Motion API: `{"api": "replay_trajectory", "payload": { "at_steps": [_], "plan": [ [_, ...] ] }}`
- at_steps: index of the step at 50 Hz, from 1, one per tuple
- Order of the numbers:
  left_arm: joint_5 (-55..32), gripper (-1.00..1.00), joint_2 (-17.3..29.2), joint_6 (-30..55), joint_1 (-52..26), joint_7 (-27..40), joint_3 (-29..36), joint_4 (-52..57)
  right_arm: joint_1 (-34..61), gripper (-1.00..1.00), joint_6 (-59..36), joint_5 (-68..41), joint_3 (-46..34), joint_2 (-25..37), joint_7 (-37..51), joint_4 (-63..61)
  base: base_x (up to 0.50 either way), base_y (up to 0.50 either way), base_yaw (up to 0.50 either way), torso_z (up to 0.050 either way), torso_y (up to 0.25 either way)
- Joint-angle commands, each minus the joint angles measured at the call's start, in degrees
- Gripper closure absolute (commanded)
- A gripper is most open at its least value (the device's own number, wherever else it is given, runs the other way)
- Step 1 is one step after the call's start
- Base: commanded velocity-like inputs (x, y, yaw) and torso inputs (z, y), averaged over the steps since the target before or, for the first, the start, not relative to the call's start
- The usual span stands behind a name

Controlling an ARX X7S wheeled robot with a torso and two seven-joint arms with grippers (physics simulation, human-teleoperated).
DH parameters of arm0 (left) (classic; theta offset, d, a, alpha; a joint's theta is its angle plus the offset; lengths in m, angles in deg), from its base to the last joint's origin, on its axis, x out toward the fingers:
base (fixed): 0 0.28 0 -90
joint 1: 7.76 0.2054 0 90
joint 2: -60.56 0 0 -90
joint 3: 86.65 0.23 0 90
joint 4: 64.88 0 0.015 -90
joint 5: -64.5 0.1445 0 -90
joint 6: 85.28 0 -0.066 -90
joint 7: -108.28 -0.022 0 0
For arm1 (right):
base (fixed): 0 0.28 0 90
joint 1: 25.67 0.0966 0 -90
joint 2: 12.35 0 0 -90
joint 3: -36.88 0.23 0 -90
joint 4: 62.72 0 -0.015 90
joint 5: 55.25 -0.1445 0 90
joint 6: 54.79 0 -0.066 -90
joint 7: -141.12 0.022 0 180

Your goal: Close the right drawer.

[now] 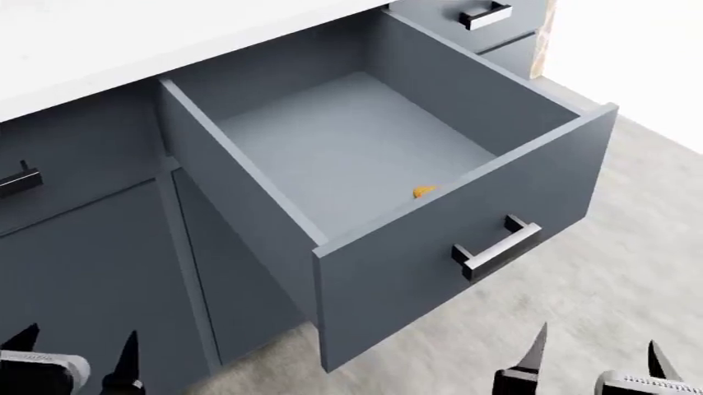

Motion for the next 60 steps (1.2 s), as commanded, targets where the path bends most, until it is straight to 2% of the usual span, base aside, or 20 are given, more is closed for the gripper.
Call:
{"api": "replay_trajectory", "payload": {
  "at_steps": [1,7,9,10,14,23,28,34,41,43,44,45,46,48,51,55,60],
  "plan": [
    [-12.52,-1.00,9.02,22.69,-7.80,2.13,-6.31,17.05,5.29,-1.00,-20.17,-16.59,9.84,10.41,-0.87,-14.48,0.00,0.00,0.00,0.000,0.000],
    [-19.74,-1.00,11.99,31.83,-15.10,2.88,-10.17,19.04,11.71,-1.00,-29.40,-24.03,12.01,16.00,-0.22,-18.18,0.00,0.00,0.00,0.000,0.000],
    [-24.96,-1.00,13.40,36.55,-17.91,3.14,-13.43,19.47,13.52,-1.00,-32.54,-27.80,14.35,17.97,0.26,-19.20,0.00,0.00,0.00,0.000,0.000],
    [-24.74,-1.00,15.43,37.79,-19.42,2.50,-12.43,20.01,14.32,-1.00,-33.84,-28.25,14.31,19.74,0.12,-19.91,0.00,0.00,0.00,0.000,0.000],
    [-28.65,-1.00,17.98,40.97,-22.64,2.10,-16.09,19.68,15.70,-1.00,-35.03,-32.26,17.07,20.88,-1.08,-19.51,0.00,0.00,0.00,0.000,0.000],
    [-38.10,-1.00,20.13,48.55,-29.28,5.21,-24.46,16.58,20.98,-1.00,-40.35,-42.08,22.50,25.54,-0.94,-17.45,0.00,0.00,0.00,0.000,0.000],
    [-41.84,-1.00,22.08,52.66,-34.73,6.43,-24.37,15.41,25.22,-1.00,-44.30,-47.82,23.37,29.38,-0.04,-16.21,0.00,0.00,0.00,0.000,0.000],
    [-38.96,-1.00,25.29,50.94,-40.38,3.35,-21.76,11.15,29.01,-1.00,-47.54,-52.08,22.70,32.49,2.04,-15.40,0.00,0.00,0.00,0.000,0.000],
    [-46.62,-1.00,23.96,57.14,-44.39,7.84,-23.60,10.46,28.93,-1.00,-48.45,-56.00,23.95,32.52,3.40,-15.55,0.00,0.00,0.00,0.000,0.000],
    [-48.33,-1.00,24.18,59.89,-45.26,9.01,-22.12,10.01,29.29,-1.00,-48.55,-56.31,23.62,32.64,3.57,-15.58,0.00,0.00,0.00,0.000,0.000],
    [-47.18,-1.00,24.94,58.83,-45.23,7.46,-20.59,11.20,29.26,-1.00,-48.62,-56.47,23.42,32.62,3.50,-15.44,0.00,0.00,0.00,0.000,0.000],
    [-53.42,-1.00,23.86,62.43,-45.30,9.61,-21.87,10.20,29.03,-1.00,-48.51,-56.40,23.25,32.46,3.06,-15.43,0.00,0.00,0.00,0.000,0.000],
    [-49.87,-1.00,24.82,60.06,-44.99,8.51,-20.28,12.23,28.92,-1.00,-48.43,-56.14,23.12,32.42,2.98,-15.44,0.00,0.00,0.00,0.000,0.000],
    [-48.33,-1.00,23.63,58.07,-44.83,10.08,-21.63,10.35,28.38,-1.00,-47.99,-55.51,23.27,32.21,2.54,-15.66,0.00,0.00,0.00,0.000,0.000],
    [-45.20,-1.00,25.26,53.92,-43.99,5.20,-20.13,11.72,27.73,-1.00,-47.65,-54.85,23.32,32.14,2.02,-15.66,0.00,0.00,0.00,0.000,0.000],
    [-43.92,-1.00,25.51,54.13,-44.28,5.35,-18.21,10.30,26.81,-1.00,-46.92,-52.64,22.36,31.78,0.91,-15.15,0.00,0.00,0.00,0.000,0.000],
    [-44.52,-1.00,25.46,53.39,-43.76,4.74,-19.40,8.51,28.00,-1.00,-47.24,-53.76,22.37,32.21,2.06,-15.52,0.09,-0.07,0.00,0.000,0.000]
  ]
}}
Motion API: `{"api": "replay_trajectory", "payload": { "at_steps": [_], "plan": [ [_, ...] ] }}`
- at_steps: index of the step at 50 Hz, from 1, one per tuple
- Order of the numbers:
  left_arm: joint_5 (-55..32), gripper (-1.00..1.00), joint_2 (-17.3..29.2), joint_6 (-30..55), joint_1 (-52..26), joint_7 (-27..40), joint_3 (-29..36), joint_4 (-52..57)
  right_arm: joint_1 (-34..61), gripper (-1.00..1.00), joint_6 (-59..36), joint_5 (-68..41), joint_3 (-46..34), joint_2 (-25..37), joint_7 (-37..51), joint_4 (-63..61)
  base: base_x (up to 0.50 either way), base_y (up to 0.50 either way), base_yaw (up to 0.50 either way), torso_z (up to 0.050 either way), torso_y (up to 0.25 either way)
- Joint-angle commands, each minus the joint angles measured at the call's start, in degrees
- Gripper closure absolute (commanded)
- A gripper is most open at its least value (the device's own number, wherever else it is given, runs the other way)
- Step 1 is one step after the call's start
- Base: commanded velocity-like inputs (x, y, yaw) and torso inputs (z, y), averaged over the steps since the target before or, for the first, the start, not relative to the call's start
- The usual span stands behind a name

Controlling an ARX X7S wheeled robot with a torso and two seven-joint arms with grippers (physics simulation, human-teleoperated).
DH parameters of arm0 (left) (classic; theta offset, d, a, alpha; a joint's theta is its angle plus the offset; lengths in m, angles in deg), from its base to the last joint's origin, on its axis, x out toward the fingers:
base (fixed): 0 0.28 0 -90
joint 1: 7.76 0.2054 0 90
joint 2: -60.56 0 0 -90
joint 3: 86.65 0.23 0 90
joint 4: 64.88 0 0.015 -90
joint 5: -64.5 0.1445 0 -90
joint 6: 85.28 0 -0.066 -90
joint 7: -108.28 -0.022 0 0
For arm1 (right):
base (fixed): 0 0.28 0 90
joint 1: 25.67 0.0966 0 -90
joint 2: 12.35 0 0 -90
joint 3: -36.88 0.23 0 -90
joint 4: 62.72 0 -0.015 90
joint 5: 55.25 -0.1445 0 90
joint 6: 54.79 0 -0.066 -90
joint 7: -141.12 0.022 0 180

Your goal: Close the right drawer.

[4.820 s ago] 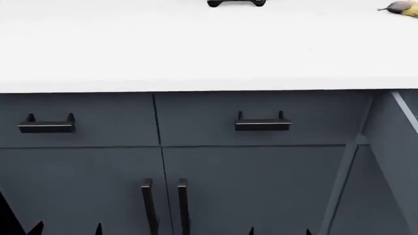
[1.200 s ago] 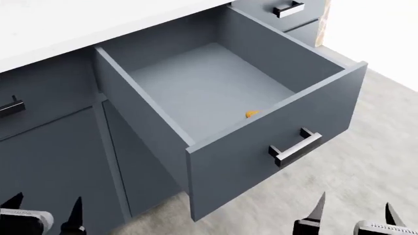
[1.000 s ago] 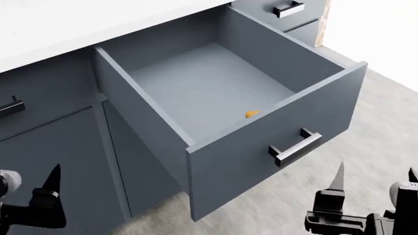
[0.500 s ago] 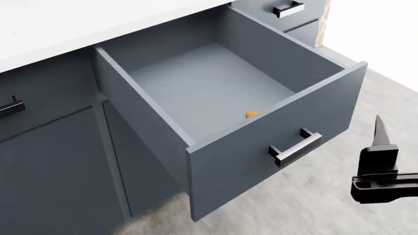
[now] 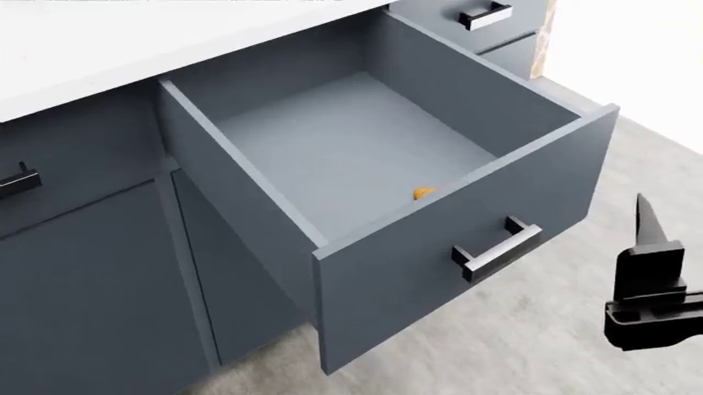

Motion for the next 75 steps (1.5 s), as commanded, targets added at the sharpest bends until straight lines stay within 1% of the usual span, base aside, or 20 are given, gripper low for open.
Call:
{"api": "replay_trajectory", "payload": {
  "at_steps": [1,5,7,12,22,25,27,32,39,43,46,60,75],
  "plan": [
    [0.45,-1.00,1.13,-1.51,-0.40,-1.70,0.72,-1.92,0.42,-1.00,-0.23,-0.65,0.11,0.69,0.33,-0.05,0.19,-0.15,0.00,0.000,0.000],
    [0.37,-1.00,0.73,-1.82,-0.15,-1.23,0.60,-2.22,-1.11,-1.00,0.21,-0.42,1.75,0.71,0.30,-0.49,0.19,-0.15,0.00,0.000,0.000],
    [0.31,-1.00,0.07,-2.05,0.49,-0.94,0.89,-1.85,-1.80,-1.00,0.40,0.52,1.27,0.37,0.23,-0.50,0.20,-0.15,0.00,0.000,0.000],
    [-0.43,-1.00,-0.25,-2.13,0.56,-0.67,0.47,-2.39,-1.36,-1.00,0.56,-0.25,1.90,0.55,0.92,-0.99,0.23,-0.18,0.00,0.000,0.000],
    [-1.08,-1.00,0.69,-2.68,2.62,-0.77,-0.53,-1.25,-3.59,-1.00,0.69,0.73,2.36,0.80,0.83,-2.35,0.36,-0.28,0.00,0.000,0.000],
    [-1.45,-1.00,1.38,-2.86,3.16,-1.33,-1.19,-1.34,-3.11,-1.00,0.10,-0.85,3.10,1.57,1.83,-2.62,0.36,-0.28,0.00,0.000,0.000],
    [-1.17,-1.00,0.78,-2.96,2.78,-0.87,-0.45,-1.38,-3.27,-1.00,0.25,-0.61,3.07,1.48,1.79,-2.55,0.36,-0.28,0.00,0.000,0.000],
    [-2.39,-1.00,1.40,-2.46,3.11,-0.64,-1.13,-1.01,-3.15,-1.00,0.39,-0.23,2.85,1.70,2.21,-3.08,0.36,-0.28,0.00,0.000,0.003],
    [-2.46,-1.00,0.69,-2.87,3.28,0.08,-0.65,-0.81,-1.59,-1.00,0.00,-1.64,2.42,2.59,3.19,-3.11,0.36,-0.28,0.00,0.000,0.000],
    [-3.12,-1.00,1.50,-2.84,3.11,-0.16,-1.38,-0.94,-1.38,-1.00,-0.02,-1.87,1.81,2.45,3.48,-3.05,0.34,-0.26,0.00,0.000,0.003],
    [-3.56,-1.00,1.86,-2.83,3.91,-0.02,-2.00,-0.65,-1.72,-1.00,0.25,-1.74,2.20,2.41,3.32,-3.17,0.17,-0.13,0.00,0.000,0.000],
    [-4.28,-1.00,1.31,-2.94,3.61,1.18,-1.05,-0.38,-1.81,-1.00,0.55,-2.00,2.11,2.87,3.08,-3.26,0.17,-0.13,0.00,0.000,0.001],
    [-4.53,-1.00,1.91,-3.77,4.68,0.55,-1.01,-0.45,-2.84,-1.00,1.05,-1.79,2.50,2.92,2.83,-3.42,0.20,-0.15,0.00,0.000,0.001]
  ]
}}
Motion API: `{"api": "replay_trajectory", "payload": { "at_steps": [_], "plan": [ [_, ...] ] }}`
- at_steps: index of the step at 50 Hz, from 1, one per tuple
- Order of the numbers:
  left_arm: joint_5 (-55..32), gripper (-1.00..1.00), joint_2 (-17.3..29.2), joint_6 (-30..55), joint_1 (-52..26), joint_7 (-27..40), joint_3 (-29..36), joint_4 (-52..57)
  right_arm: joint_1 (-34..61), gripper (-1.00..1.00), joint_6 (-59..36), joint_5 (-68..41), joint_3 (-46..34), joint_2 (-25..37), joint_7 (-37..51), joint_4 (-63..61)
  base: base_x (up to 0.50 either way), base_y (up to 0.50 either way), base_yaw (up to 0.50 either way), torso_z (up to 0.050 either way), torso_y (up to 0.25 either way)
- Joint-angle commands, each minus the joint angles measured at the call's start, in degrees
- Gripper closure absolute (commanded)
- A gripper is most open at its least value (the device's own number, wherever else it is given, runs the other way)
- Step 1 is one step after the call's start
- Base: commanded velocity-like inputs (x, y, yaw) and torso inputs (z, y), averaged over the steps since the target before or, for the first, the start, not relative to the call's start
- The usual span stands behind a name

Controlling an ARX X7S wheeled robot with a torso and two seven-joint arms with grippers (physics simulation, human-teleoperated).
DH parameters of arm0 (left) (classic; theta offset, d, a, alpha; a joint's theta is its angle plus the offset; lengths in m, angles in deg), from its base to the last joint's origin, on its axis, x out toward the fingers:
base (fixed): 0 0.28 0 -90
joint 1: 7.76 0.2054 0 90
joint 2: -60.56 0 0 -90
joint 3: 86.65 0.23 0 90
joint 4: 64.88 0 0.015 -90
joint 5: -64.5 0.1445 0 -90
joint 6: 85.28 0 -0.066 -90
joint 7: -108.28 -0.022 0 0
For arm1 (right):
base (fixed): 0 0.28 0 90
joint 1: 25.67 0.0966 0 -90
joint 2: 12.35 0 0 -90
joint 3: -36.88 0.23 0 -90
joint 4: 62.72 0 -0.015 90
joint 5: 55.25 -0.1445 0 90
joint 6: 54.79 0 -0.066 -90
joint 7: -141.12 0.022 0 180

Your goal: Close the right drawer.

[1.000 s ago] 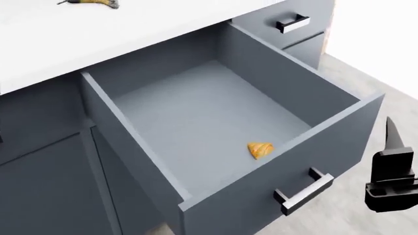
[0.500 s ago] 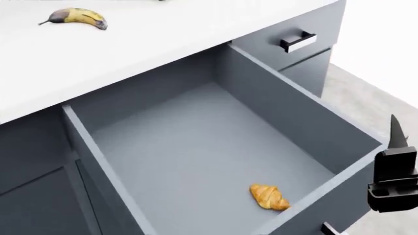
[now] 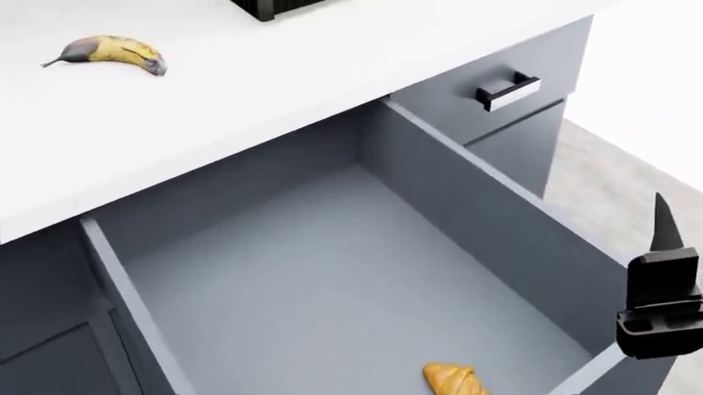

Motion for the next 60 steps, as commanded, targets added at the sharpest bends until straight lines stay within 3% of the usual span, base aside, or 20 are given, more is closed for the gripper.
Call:
{"api": "replay_trajectory", "payload": {
  "at_steps": [1,60],
  "plan": [
    [-0.50,-1.00,0.34,-0.38,0.60,0.03,0.00,0.11,-0.91,-1.00,0.29,-0.06,0.63,0.19,-0.12,-0.20,0.13,-0.10,0.00,0.000,0.000],
    [-2.10,-1.00,1.37,-2.54,3.01,0.34,0.28,0.16,-2.21,-1.00,2.24,1.83,-0.61,0.35,-0.49,-0.22,0.12,-0.10,0.00,0.000,0.000]
  ]
}}
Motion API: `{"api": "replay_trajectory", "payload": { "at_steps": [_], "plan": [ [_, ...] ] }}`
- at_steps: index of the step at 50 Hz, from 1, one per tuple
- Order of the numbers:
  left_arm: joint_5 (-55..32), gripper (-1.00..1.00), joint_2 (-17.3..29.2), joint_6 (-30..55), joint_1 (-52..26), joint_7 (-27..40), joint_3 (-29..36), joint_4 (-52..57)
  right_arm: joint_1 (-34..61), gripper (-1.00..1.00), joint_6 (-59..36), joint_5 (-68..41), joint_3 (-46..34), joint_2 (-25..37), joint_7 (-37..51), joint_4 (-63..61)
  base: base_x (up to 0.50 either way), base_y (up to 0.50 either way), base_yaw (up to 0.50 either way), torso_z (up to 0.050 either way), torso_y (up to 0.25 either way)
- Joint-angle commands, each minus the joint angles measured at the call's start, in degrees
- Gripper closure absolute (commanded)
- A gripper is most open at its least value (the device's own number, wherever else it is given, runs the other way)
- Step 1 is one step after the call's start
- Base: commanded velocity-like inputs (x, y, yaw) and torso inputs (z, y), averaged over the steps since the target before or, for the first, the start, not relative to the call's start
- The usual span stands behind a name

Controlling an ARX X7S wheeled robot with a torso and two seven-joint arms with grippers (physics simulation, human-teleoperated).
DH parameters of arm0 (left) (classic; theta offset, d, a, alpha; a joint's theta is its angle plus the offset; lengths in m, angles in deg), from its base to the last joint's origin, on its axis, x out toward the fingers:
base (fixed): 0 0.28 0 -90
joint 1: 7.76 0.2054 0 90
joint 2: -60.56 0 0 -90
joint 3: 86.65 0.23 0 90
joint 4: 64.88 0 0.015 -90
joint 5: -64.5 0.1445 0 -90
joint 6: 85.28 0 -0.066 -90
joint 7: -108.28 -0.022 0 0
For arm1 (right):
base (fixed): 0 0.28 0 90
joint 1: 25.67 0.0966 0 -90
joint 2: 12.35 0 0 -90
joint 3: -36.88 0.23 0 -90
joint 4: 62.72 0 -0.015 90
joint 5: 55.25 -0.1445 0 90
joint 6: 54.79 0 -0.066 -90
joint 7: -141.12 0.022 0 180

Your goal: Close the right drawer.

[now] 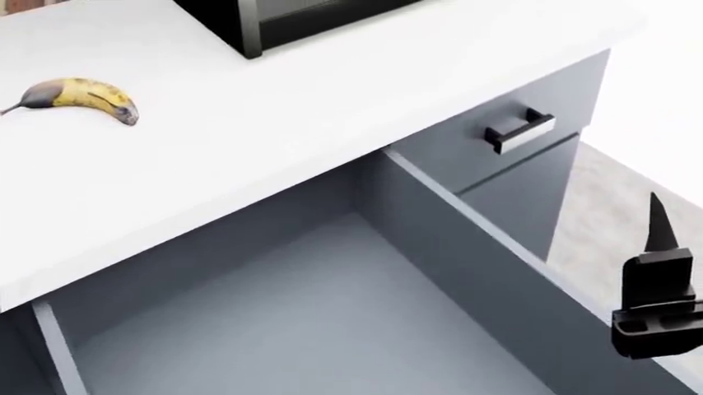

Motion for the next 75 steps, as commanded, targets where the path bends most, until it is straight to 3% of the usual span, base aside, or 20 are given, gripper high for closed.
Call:
{"api": "replay_trajectory", "payload": {
  "at_steps": [1,10,23,25,29,43,57,67,75],
  "plan": [
    [-0.10,-1.00,0.14,-0.50,0.97,0.00,0.08,0.15,-1.61,-1.00,0.35,1.01,0.51,-0.07,-0.20,0.05,0.02,-0.01,0.00,0.000,0.010],
    [-0.76,-1.00,0.32,-0.43,0.37,0.45,0.26,0.07,-7.47,-1.00,0.92,2.25,6.82,-0.05,-2.32,-0.34,0.00,0.00,0.00,0.000,0.000],
    [-1.35,-1.00,0.35,-1.17,1.55,0.51,-0.45,-0.35,-24.97,-1.00,-0.84,4.72,27.16,-5.52,-7.69,-3.65,0.00,0.00,0.00,0.000,0.000],
    [-1.52,-1.00,0.69,-1.41,2.29,0.13,-1.05,-0.14,-30.16,-1.00,-2.57,4.40,35.26,-7.00,-10.75,-4.90,0.00,0.00,0.00,0.000,0.000],
    [-0.99,-1.00,-0.08,-1.72,2.32,0.48,-0.16,-0.05,-36.74,-1.00,-3.29,7.50,42.69,-9.36,-15.69,-6.43,0.00,0.00,0.00,0.000,0.000],
    [-1.10,-1.00,0.05,-2.34,3.05,0.44,-0.07,0.20,-53.08,-1.00,3.53,22.74,53.99,-17.27,-29.57,-7.08,0.00,0.00,0.00,0.000,0.000],
    [-1.22,-1.00,-0.35,-2.60,2.49,1.04,0.98,0.43,-56.76,-1.00,6.76,26.58,60.20,-21.20,-33.54,-5.63,0.00,0.00,0.00,0.000,0.000],
    [-0.96,-1.00,-0.19,-3.28,3.28,0.46,0.98,0.32,-56.85,-1.00,19.71,34.24,56.39,-38.14,-41.29,2.79,0.00,0.00,0.00,0.000,0.000],
    [-0.87,-1.00,-0.73,-3.76,3.60,0.81,1.32,0.55,-55.99,-1.00,26.25,39.09,51.60,-42.81,-45.20,9.42,0.00,0.00,0.00,0.000,0.000]
  ]
}}
